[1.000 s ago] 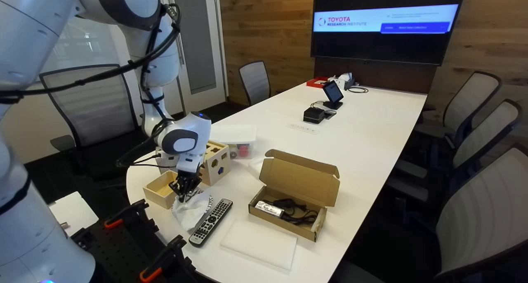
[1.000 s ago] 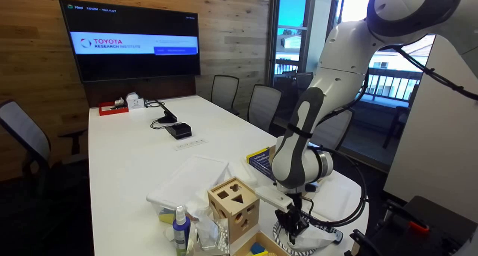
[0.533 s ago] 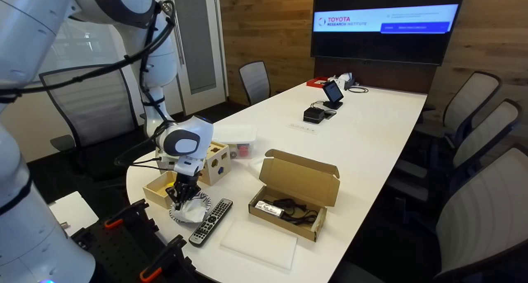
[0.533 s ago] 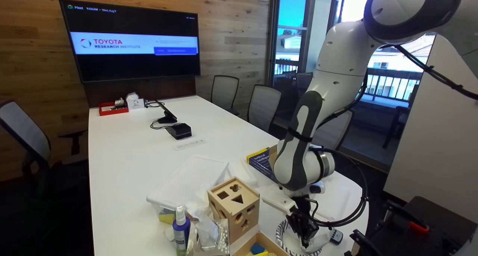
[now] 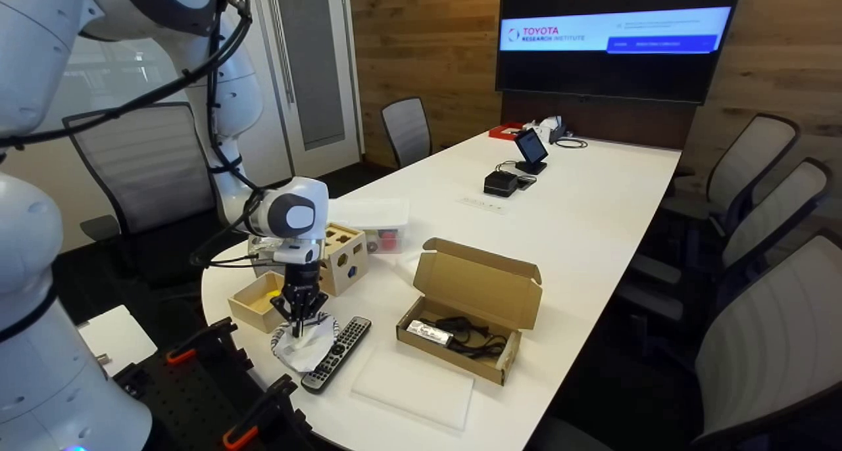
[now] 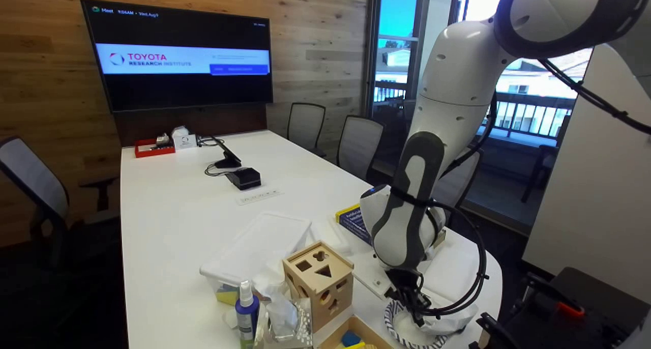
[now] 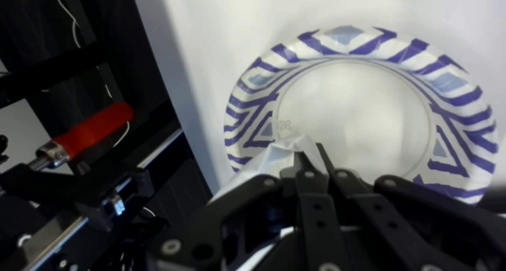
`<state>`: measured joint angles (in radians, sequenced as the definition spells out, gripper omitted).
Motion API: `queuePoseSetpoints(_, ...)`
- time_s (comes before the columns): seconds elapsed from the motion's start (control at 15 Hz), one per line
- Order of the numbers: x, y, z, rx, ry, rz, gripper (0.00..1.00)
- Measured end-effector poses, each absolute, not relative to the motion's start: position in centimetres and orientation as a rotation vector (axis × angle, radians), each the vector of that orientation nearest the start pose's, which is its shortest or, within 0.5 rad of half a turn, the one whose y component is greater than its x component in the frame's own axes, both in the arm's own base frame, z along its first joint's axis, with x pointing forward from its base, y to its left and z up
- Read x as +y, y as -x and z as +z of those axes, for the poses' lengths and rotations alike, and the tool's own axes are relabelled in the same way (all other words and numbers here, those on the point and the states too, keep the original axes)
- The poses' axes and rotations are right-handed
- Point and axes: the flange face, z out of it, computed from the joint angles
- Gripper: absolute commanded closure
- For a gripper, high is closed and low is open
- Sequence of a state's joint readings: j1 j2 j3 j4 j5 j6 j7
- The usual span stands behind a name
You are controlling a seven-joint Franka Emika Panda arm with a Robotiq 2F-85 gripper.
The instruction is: Wipe the bowl with the tissue
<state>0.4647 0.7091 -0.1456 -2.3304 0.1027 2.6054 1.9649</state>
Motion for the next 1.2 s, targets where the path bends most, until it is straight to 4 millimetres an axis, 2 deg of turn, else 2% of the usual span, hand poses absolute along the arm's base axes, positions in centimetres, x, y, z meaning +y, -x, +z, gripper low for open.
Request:
queuePoseSetpoints(0.33,13.0,-42.3,2.8,2.639,2.355,0.074,1.00)
queuePoseSetpoints(0.53,13.5,-42.6,5.4,2.532,2.431,0.034,1.00)
queuePoseSetpoints(0.67,14.3,-42.9,8.5,2.415,2.525,-0.022,1.00)
queuePoseSetpoints(0.87,16.9,-44.0,15.0,2.184,2.698,-0.176,1.00)
queuePoseSetpoints(1.07,20.8,-44.8,22.1,1.952,2.834,-0.344,1.00)
queuePoseSetpoints(1.2,24.5,-45.6,26.9,1.776,2.897,-0.443,1.00)
